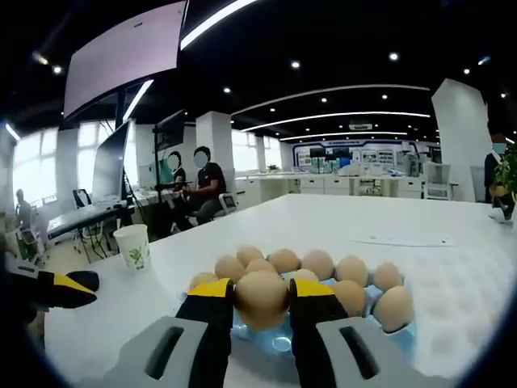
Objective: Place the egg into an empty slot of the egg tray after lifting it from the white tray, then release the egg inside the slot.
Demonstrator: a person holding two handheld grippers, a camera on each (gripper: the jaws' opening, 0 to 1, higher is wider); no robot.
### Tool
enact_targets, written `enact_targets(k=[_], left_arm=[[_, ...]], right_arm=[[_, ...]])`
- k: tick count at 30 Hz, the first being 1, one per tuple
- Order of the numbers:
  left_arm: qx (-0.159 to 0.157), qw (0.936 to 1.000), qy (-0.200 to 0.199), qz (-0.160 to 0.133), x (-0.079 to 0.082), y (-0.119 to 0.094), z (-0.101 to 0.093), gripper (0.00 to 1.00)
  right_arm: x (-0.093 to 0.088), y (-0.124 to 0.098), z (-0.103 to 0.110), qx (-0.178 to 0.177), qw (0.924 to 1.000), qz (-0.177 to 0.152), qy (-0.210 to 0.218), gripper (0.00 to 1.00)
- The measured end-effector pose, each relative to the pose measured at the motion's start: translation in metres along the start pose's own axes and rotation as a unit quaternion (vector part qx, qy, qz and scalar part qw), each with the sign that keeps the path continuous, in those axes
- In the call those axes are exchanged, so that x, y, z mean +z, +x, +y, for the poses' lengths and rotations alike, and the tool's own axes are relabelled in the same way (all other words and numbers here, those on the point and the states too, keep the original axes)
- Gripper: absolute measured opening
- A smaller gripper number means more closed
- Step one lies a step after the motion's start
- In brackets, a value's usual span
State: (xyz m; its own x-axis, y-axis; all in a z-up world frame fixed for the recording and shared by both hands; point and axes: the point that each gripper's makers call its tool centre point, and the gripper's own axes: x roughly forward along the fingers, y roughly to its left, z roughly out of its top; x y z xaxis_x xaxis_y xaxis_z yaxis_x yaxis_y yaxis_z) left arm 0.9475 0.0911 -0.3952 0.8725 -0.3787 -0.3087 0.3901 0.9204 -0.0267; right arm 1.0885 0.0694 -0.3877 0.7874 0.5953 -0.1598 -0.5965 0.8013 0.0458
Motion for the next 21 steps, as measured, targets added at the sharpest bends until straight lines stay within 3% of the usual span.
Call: enact_targets(k=[11,21], left_arm=[[0.006,1.0000,-0.002,0.001,-0.003,-0.005,0.005,0.98],[0.004,1.0000,-0.005,0.003,-0.007,-0.003,0.004,0.98]], right_arm=[[-0.014,0.020,0.014,0.029,0.9994,0.016,-0.012,0.28],[-0.028,0.028,0.014,0.032,0.9991,0.028,-0.006,0.28]])
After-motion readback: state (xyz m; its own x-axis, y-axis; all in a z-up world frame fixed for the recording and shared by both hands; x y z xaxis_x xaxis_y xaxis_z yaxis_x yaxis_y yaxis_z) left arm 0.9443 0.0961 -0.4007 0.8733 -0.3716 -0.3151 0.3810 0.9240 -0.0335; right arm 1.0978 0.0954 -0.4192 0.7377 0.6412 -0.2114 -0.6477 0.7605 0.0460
